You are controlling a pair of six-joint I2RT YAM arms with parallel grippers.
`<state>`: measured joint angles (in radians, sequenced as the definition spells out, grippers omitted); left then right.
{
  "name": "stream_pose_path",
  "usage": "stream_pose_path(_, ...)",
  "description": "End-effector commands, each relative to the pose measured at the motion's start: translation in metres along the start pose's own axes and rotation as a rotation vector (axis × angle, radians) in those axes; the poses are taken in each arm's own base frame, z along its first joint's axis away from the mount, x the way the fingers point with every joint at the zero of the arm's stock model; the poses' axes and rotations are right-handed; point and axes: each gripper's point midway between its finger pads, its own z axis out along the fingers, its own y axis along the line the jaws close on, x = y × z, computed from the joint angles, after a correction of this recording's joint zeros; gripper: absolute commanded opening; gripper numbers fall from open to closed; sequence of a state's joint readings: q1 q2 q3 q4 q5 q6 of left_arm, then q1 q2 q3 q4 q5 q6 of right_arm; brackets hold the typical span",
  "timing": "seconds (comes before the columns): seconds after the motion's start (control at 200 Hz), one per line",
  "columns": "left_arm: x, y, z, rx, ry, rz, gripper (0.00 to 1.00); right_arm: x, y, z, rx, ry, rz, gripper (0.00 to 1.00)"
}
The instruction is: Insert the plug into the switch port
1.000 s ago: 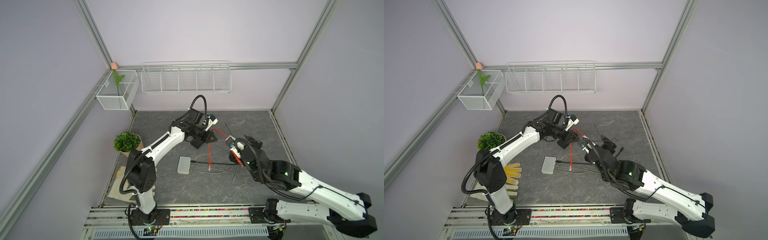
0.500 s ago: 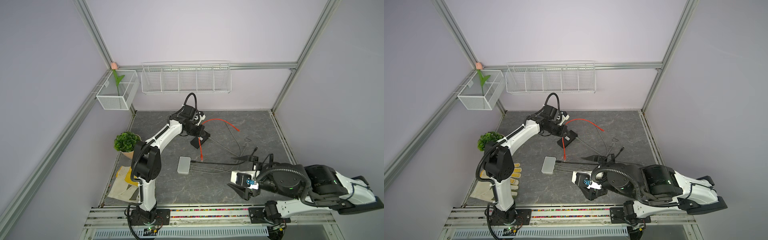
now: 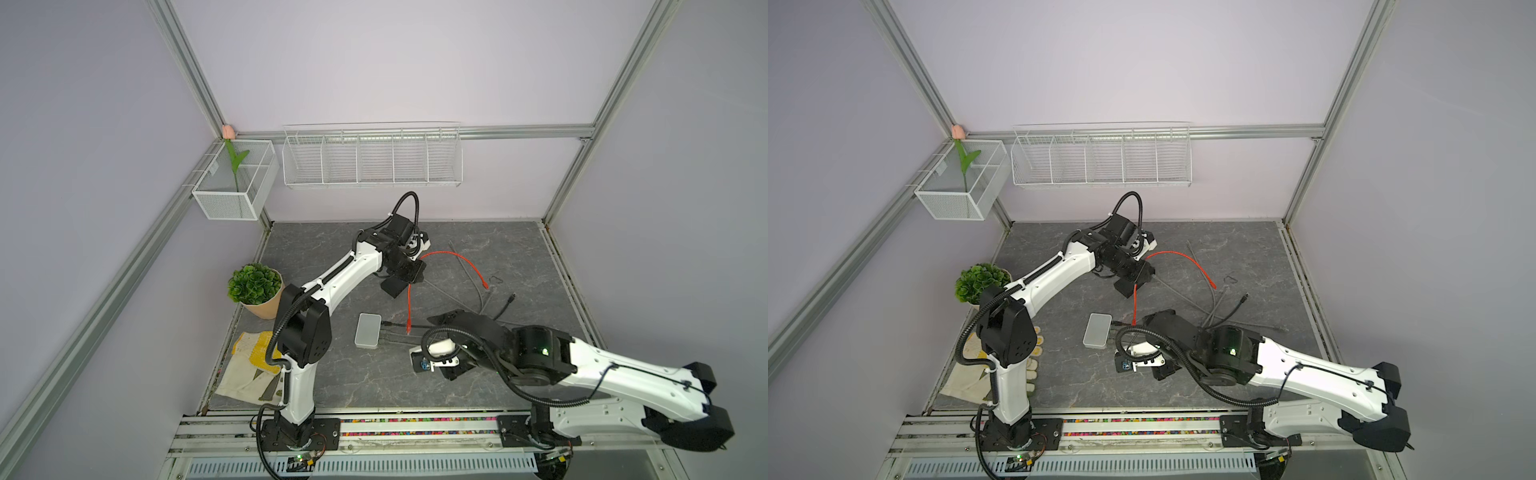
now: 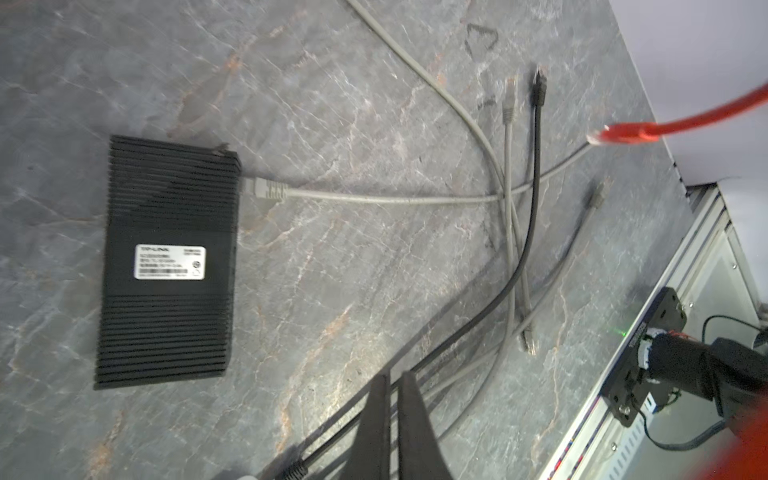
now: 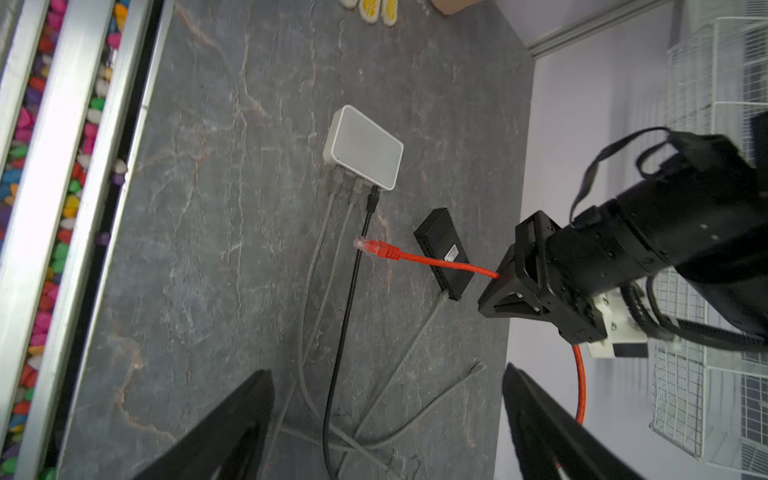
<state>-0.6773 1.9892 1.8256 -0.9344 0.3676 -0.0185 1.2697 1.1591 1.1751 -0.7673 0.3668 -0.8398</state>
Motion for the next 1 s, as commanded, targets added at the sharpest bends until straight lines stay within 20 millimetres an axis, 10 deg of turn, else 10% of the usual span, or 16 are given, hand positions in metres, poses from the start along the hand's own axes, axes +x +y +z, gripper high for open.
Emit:
stream_pose_path(0.0, 0.02, 0.005, 0.004, -0.058, 0.085, 0.034, 0.0, -0.019, 0.0, 0.009, -0.062, -0.045, -0.131, 0.93)
stream_pose_path(0.07, 0.025, 0.002, 0.006, -0.081, 0.101, 0.054, 0.0, -0.017, 0.001, 0.024, -0.09, -0.01, -0.176, 1.0)
stream_pose_path(0.58, 0.038, -0.018, 0.011, -0.057, 0.127, 0.119, 0.0, -0.001, 0.02, 0.102, -0.375, 0.147, -0.241, 0.66)
stream_pose_path(0.995, 0.039, -0.03, 0.009, -0.035, 0.133, 0.144, 0.0, 0.025, 0.013, 0.152, -0.278, 0.212, -0.276, 0.63)
